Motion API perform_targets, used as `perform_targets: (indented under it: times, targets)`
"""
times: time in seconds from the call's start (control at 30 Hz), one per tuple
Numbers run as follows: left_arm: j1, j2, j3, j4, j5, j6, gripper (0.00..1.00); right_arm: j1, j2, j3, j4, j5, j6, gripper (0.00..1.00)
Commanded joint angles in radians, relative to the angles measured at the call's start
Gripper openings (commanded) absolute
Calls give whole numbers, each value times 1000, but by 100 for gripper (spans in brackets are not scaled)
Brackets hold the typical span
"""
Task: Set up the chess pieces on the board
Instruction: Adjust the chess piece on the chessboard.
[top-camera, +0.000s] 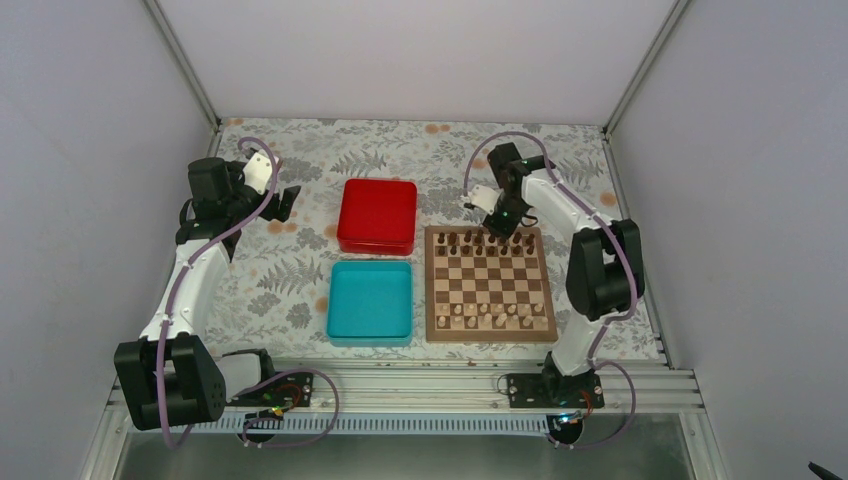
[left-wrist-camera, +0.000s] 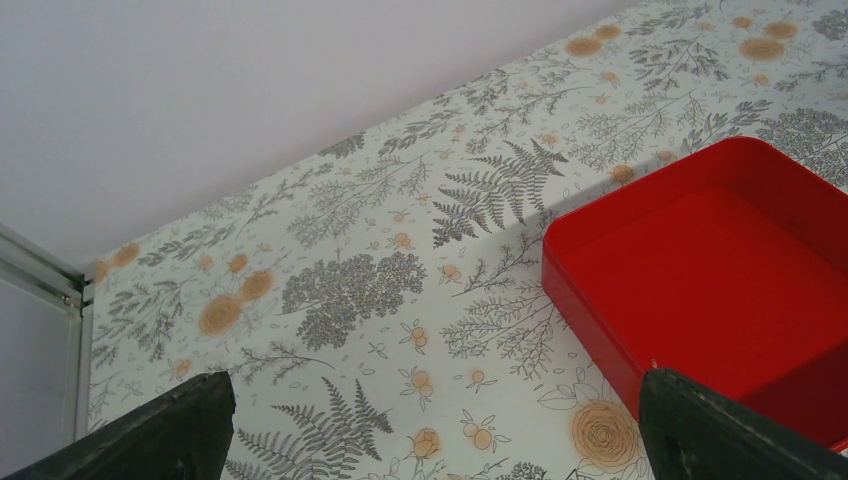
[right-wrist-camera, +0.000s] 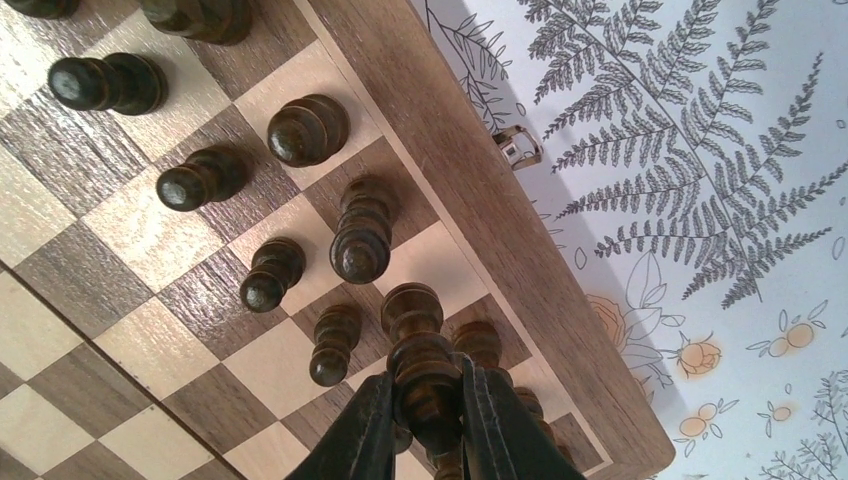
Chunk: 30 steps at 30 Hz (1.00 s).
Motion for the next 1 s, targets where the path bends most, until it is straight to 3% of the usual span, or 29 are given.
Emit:
perform_targets:
  times: [0.0,0.97]
  targets:
    - [7,2,1,13,12,12,100,-6,24,17,13,-10,2,13]
    - [7,12,2,11,18,16,100,-27,56,33,14,-51,-12,13]
